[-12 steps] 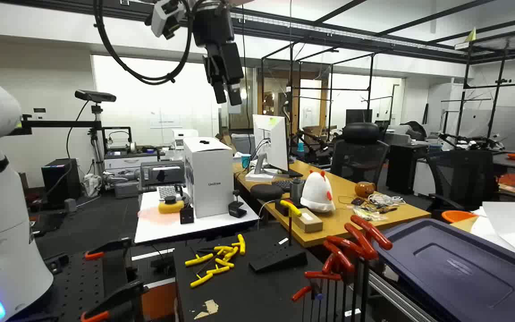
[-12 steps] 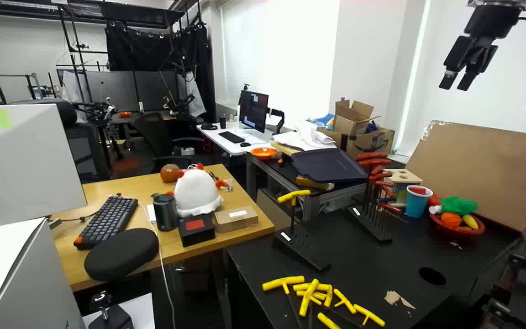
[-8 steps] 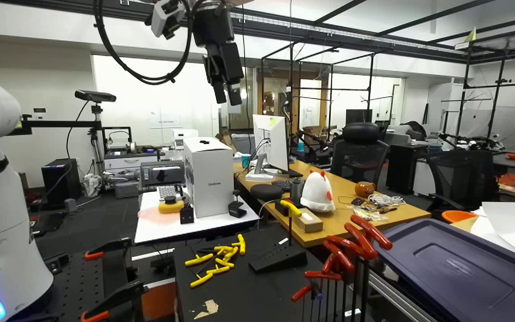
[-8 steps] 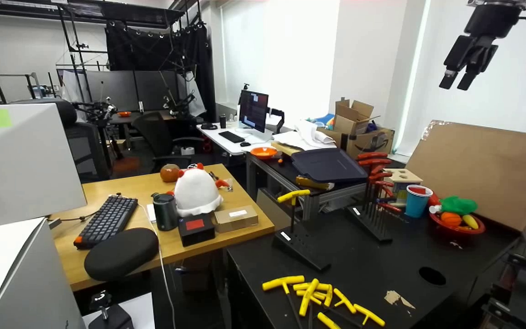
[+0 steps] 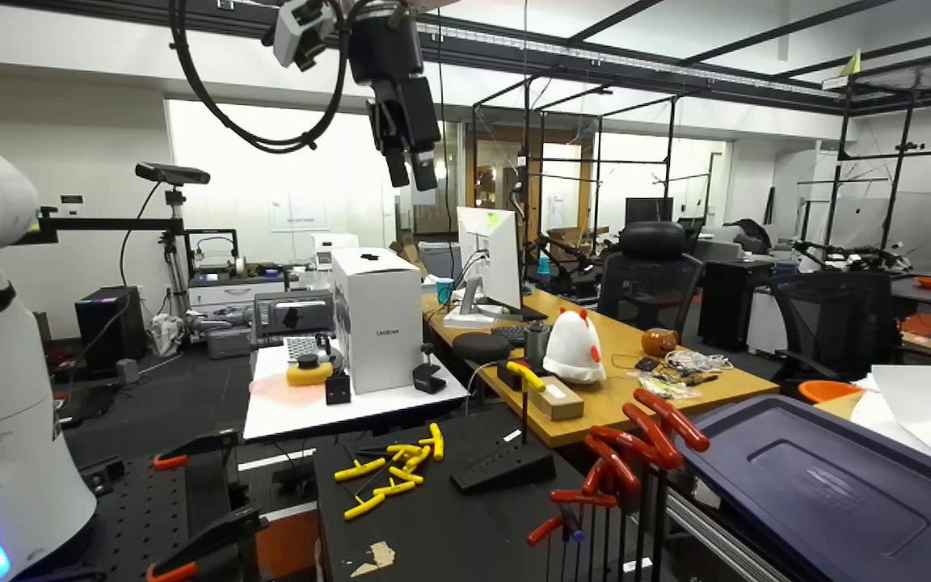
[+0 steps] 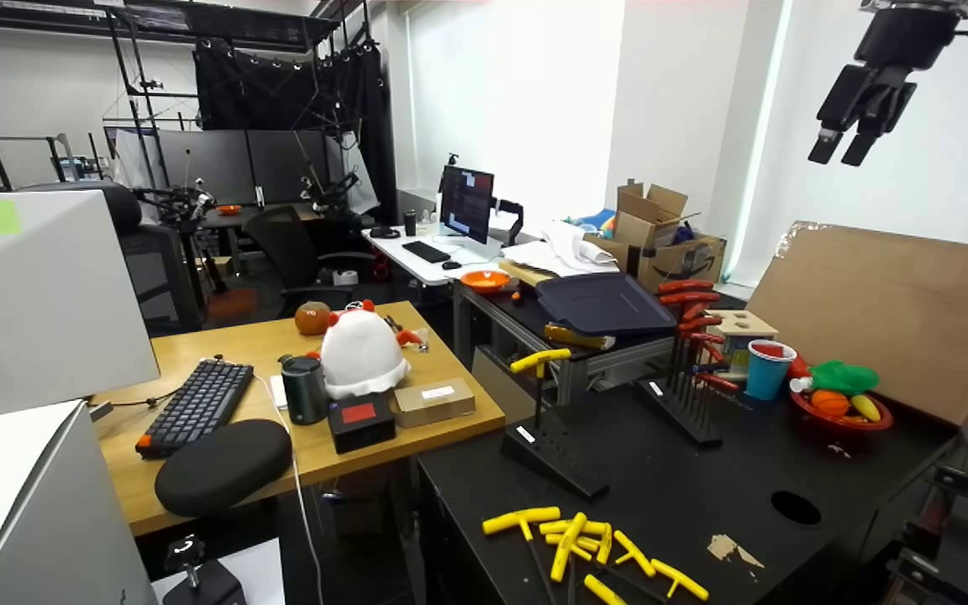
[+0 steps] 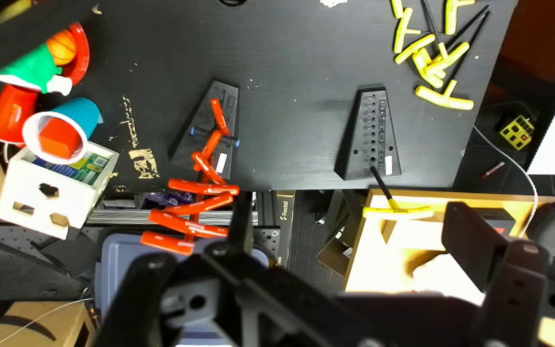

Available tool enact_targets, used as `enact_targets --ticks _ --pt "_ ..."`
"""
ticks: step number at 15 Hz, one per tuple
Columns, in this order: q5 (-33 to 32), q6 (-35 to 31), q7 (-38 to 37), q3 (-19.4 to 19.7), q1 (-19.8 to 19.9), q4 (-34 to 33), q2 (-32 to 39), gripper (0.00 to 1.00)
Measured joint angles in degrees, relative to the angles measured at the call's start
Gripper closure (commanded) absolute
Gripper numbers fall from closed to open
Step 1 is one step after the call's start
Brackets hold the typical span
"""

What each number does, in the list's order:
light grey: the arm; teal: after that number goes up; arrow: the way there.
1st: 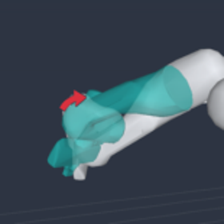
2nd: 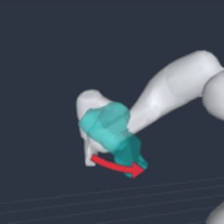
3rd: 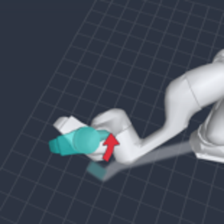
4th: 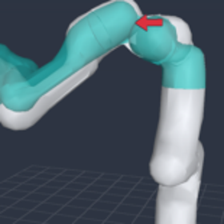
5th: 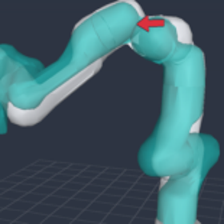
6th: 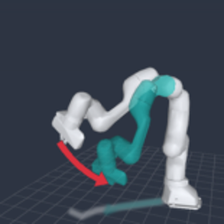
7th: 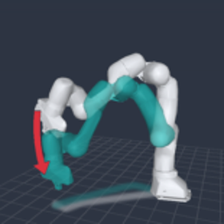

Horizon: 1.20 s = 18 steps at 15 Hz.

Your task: Remove the longest red wrench from the holder and place it on the table

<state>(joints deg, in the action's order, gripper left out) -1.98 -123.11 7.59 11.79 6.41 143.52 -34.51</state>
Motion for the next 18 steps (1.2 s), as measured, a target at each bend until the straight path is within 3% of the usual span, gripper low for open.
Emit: enact_targets --ticks 12,18 --pt "1.67 0.01 -0.08 -0.86 -0.42 -0.79 0.98 0.0" --pt "6.14 -0.58 -3.73 -3.15 -2.51 -9.22 9.68 0.0"
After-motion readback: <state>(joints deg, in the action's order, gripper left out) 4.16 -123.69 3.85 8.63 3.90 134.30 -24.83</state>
